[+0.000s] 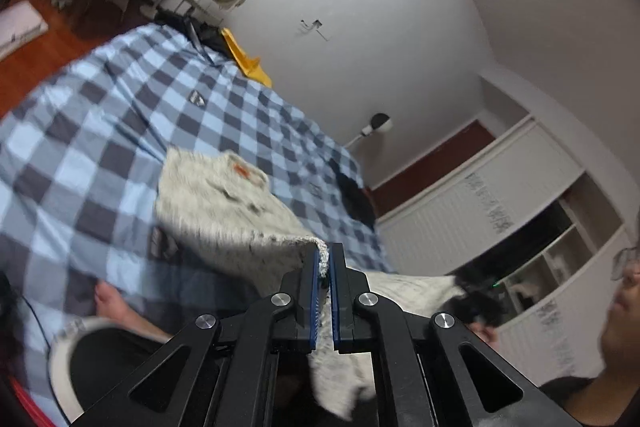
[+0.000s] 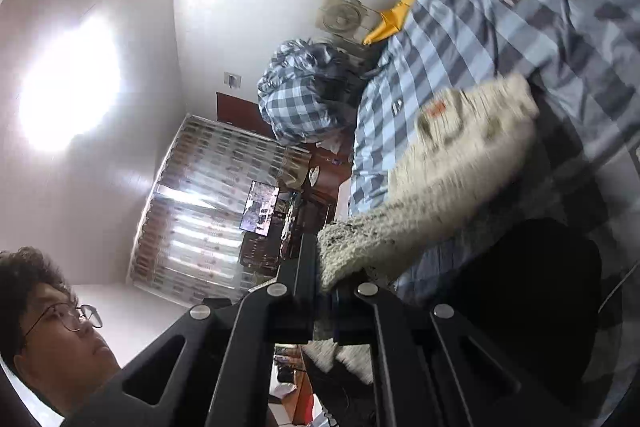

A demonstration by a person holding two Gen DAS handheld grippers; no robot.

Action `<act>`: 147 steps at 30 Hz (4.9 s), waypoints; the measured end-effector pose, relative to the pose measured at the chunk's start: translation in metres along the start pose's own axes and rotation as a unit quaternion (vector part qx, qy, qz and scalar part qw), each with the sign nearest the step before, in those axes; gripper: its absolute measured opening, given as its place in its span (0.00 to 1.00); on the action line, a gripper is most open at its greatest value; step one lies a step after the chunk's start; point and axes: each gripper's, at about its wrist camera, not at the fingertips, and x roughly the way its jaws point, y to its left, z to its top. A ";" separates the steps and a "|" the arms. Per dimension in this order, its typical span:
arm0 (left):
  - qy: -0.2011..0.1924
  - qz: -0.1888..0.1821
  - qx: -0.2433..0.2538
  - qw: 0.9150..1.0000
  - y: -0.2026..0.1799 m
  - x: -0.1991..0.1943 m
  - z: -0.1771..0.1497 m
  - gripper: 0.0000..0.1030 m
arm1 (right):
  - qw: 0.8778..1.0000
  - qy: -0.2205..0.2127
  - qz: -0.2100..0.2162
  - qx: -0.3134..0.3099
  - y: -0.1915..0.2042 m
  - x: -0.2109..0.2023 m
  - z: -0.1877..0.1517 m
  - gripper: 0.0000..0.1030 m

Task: Fold small clothes

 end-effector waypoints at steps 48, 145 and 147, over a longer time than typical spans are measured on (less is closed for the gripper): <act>0.181 0.365 0.098 0.908 0.206 0.299 0.092 0.06 | 0.888 0.115 -0.442 0.046 -0.268 0.154 0.133 0.87; 0.059 0.417 0.110 0.900 0.226 0.430 0.155 0.04 | 0.759 0.054 -0.607 -0.229 -0.190 0.247 0.187 0.99; 0.037 0.372 0.111 0.921 0.201 0.419 0.158 0.04 | 0.800 0.055 -0.562 -0.204 -0.175 0.237 0.183 0.99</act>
